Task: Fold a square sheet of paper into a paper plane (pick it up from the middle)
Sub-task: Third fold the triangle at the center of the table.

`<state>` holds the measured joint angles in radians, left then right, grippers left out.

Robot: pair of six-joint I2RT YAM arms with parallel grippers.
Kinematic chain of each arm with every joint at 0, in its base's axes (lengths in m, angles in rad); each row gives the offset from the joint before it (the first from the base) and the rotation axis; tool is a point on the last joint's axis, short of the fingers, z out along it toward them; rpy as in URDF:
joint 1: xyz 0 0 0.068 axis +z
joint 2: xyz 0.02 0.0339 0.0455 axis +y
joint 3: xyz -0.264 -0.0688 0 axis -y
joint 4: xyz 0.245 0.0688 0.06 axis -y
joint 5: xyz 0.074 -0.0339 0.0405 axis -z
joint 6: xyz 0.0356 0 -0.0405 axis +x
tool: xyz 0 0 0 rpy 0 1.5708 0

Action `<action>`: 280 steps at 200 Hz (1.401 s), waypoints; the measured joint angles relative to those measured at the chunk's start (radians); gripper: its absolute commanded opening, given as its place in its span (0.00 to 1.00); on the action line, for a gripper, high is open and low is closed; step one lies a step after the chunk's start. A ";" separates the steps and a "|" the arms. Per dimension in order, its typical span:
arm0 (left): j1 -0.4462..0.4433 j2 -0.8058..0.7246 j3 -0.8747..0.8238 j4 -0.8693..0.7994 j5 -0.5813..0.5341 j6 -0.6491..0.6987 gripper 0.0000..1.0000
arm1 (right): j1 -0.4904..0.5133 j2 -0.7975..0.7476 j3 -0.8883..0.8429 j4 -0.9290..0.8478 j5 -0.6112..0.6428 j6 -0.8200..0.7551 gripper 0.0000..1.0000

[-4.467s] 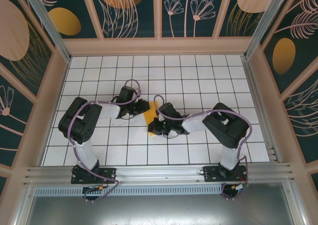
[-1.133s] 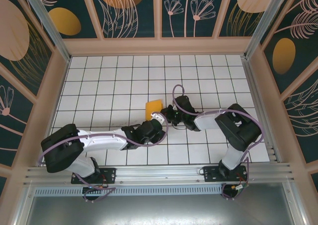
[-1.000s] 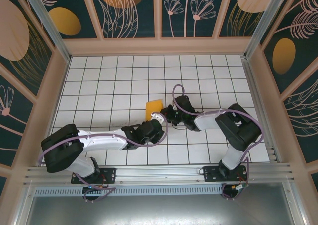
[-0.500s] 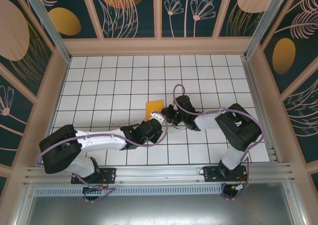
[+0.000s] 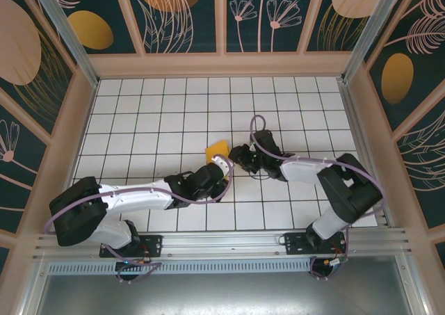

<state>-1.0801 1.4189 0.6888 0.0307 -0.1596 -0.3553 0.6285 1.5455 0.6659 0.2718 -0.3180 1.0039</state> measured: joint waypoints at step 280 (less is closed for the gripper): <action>0.182 0.052 -0.054 0.078 0.310 -0.095 0.03 | -0.007 0.359 0.333 -0.240 -0.125 -0.344 0.10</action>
<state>-0.8986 1.4712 0.6350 0.1085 0.1505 -0.4507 0.6216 1.9049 0.9989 0.0322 -0.4427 0.6598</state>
